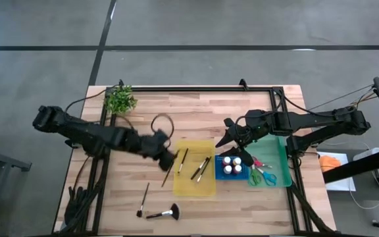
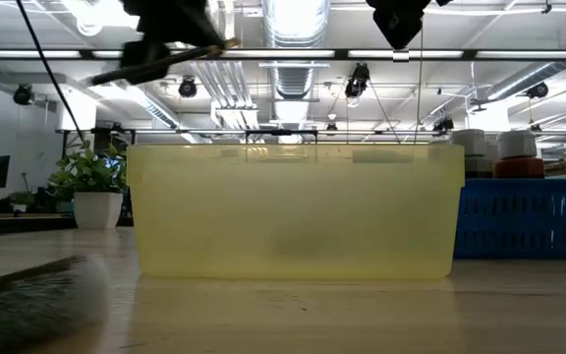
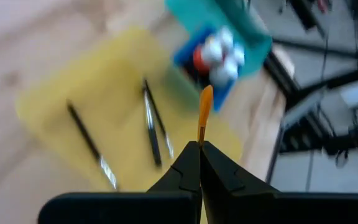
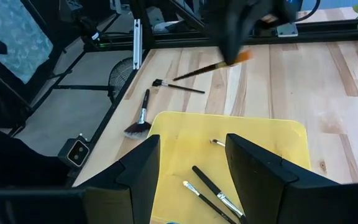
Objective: Pick & Place Paint Supplies
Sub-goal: Put the gold and black paint brush into the yellow bin
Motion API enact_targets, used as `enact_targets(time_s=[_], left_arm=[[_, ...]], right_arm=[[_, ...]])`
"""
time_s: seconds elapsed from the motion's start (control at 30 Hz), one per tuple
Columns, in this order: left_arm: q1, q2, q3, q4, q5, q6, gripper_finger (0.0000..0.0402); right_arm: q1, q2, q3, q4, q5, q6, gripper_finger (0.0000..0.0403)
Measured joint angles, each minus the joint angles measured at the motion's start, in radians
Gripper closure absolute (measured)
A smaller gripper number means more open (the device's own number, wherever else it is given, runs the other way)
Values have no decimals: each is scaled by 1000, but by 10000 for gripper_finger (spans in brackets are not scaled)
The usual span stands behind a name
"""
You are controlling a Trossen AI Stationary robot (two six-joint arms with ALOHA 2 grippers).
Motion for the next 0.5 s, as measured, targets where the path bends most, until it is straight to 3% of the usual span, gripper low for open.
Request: enact_targets(time_s=[0.27, 0.5], left_arm=[[156, 141, 132, 69, 55, 111, 398], [177, 326, 142, 184, 137, 115, 398]], right_arm=[[0, 0, 0, -26, -2, 13, 222], [0, 0, -1, -52, -2, 23, 222]])
